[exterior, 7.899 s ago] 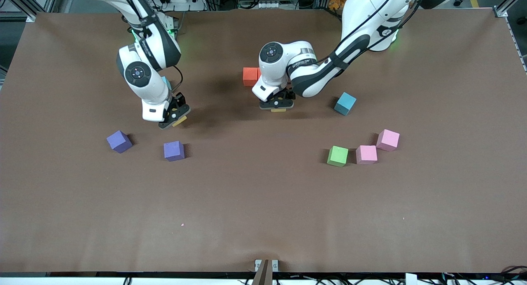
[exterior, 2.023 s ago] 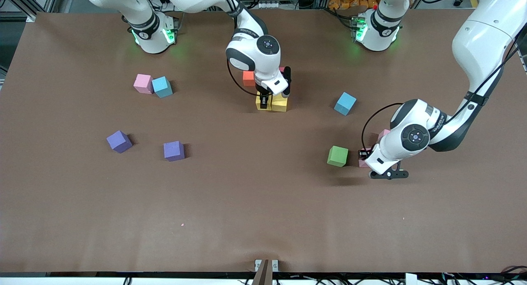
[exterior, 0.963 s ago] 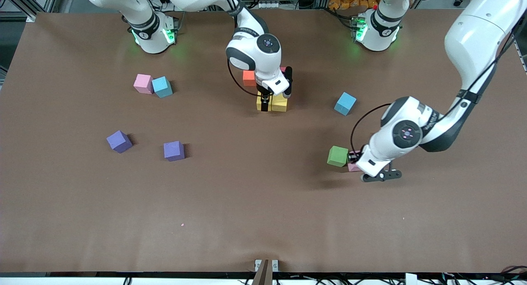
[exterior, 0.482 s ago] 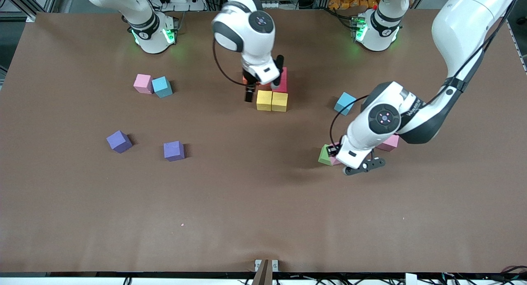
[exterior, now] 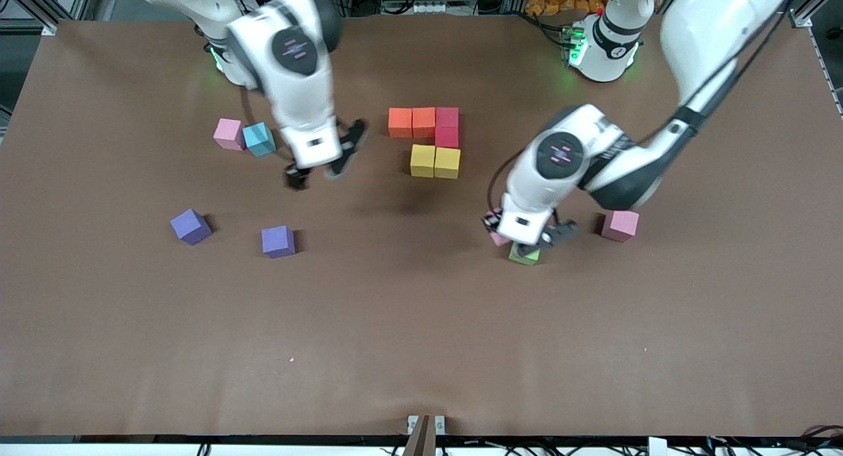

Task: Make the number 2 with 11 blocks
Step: 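Carry the pink cube to the row while the right gripper reaches purple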

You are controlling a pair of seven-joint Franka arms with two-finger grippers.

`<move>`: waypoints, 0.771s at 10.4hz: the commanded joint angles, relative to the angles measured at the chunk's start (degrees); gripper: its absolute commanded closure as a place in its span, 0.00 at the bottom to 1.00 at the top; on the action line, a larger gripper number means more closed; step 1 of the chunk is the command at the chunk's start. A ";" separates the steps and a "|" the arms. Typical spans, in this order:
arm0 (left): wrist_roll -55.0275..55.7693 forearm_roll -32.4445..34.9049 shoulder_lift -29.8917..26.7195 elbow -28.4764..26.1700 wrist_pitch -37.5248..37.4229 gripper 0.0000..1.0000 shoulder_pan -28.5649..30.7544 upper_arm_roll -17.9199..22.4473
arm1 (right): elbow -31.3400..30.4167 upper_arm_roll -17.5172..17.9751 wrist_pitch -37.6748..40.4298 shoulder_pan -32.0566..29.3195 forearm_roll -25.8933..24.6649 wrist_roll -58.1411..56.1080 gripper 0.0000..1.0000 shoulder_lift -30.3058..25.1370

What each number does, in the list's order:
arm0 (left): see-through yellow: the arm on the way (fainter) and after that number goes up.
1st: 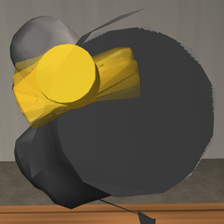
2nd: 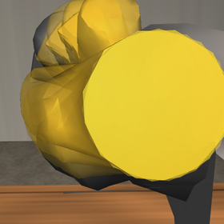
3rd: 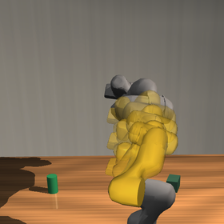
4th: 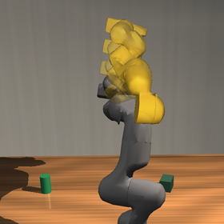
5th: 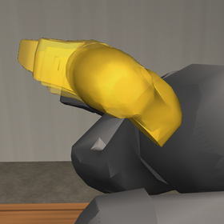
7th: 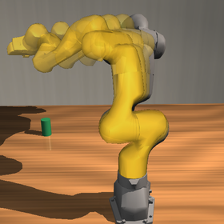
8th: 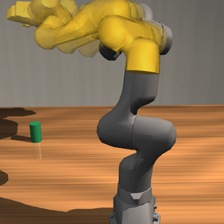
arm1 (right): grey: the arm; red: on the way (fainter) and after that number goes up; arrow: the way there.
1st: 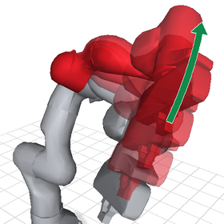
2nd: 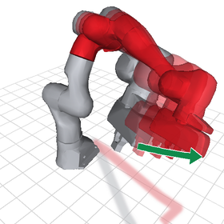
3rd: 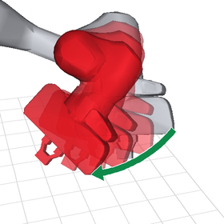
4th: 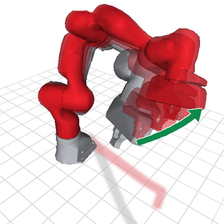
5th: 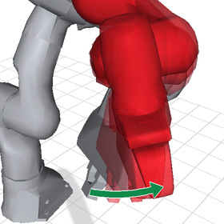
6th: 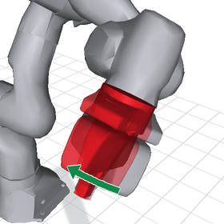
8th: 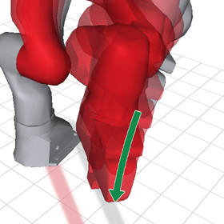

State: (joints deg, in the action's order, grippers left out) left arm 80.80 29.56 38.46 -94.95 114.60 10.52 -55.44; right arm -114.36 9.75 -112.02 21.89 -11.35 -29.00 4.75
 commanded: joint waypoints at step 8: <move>50.81 -1.44 1.96 3.79 -0.34 0.62 -26.66 5.77 | -15.37 0.79 -22.08 -21.18 9.94 -5.63 0.00 -1.17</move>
State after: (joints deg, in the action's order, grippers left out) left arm 126.56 29.32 39.41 -93.71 114.66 -12.21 -51.87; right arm -130.04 9.78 -131.17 2.66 -3.04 -34.31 0.43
